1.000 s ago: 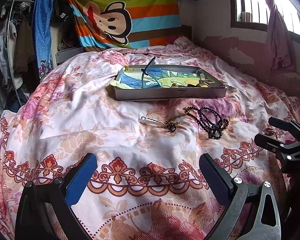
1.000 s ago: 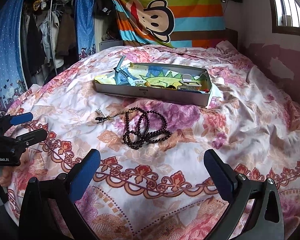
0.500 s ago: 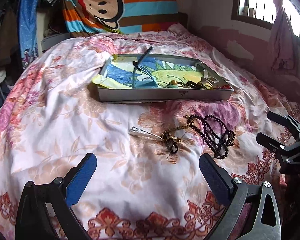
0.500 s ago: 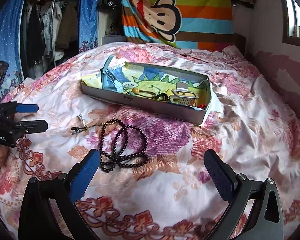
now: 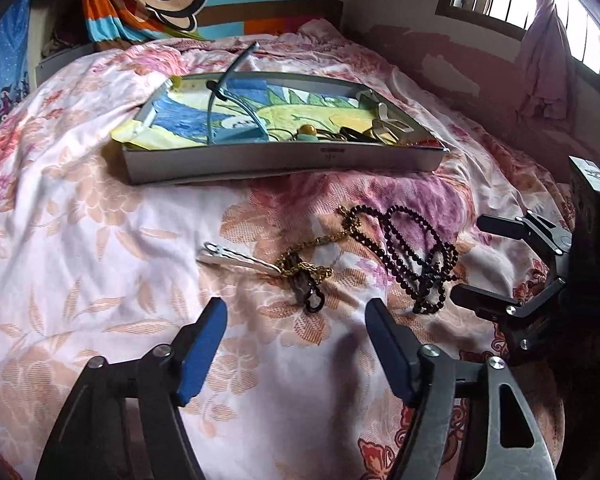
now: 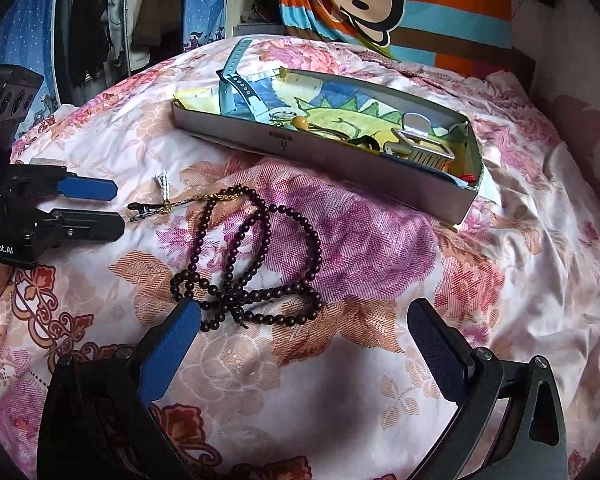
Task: Organize jewelry
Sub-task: 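Lower left tool onto black hair clip while right tool approaches black bead strand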
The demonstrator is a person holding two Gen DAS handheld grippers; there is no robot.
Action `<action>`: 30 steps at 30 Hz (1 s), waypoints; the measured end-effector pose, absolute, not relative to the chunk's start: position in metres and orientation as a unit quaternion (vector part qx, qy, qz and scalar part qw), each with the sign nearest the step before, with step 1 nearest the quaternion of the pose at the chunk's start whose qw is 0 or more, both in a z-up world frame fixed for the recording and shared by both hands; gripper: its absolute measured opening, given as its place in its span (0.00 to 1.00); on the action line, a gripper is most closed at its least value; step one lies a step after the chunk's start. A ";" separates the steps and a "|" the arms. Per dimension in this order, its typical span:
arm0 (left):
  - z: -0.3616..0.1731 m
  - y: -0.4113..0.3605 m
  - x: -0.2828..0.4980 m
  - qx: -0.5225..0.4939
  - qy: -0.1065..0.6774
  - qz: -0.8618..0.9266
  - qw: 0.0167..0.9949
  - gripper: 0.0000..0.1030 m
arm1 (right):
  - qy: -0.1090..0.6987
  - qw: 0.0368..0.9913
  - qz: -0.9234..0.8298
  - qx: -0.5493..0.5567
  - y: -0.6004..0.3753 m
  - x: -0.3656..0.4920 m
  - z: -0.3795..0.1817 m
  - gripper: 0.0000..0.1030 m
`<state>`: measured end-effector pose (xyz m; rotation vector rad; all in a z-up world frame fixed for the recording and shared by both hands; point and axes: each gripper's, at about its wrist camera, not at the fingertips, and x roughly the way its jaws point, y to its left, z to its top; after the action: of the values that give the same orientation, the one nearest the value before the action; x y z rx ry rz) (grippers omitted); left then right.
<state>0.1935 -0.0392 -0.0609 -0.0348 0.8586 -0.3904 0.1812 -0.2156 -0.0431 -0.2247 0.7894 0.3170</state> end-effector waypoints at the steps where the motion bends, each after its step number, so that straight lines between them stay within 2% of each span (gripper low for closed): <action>1: -0.062 -0.040 0.195 -0.017 0.416 -0.190 0.889 0.62 | 0.383 0.904 0.154 -0.108 -0.215 0.183 -0.044 0.99; 3: -0.064 -0.042 0.197 -0.019 0.420 -0.196 0.886 0.58 | 0.386 0.903 0.156 -0.108 -0.214 0.185 -0.045 0.99; 11: -0.068 -0.043 0.204 -0.026 0.425 -0.200 0.882 0.53 | 0.394 0.899 0.156 -0.109 -0.211 0.190 -0.048 0.98; 30: -0.072 -0.045 0.215 -0.027 0.432 -0.194 0.880 0.52 | 0.408 0.894 0.149 -0.111 -0.207 0.198 -0.054 0.98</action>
<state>0.2150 -0.0449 -0.0721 -0.0561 0.8993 -0.4052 0.1985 -0.2070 -0.0544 -0.2293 0.8451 0.3092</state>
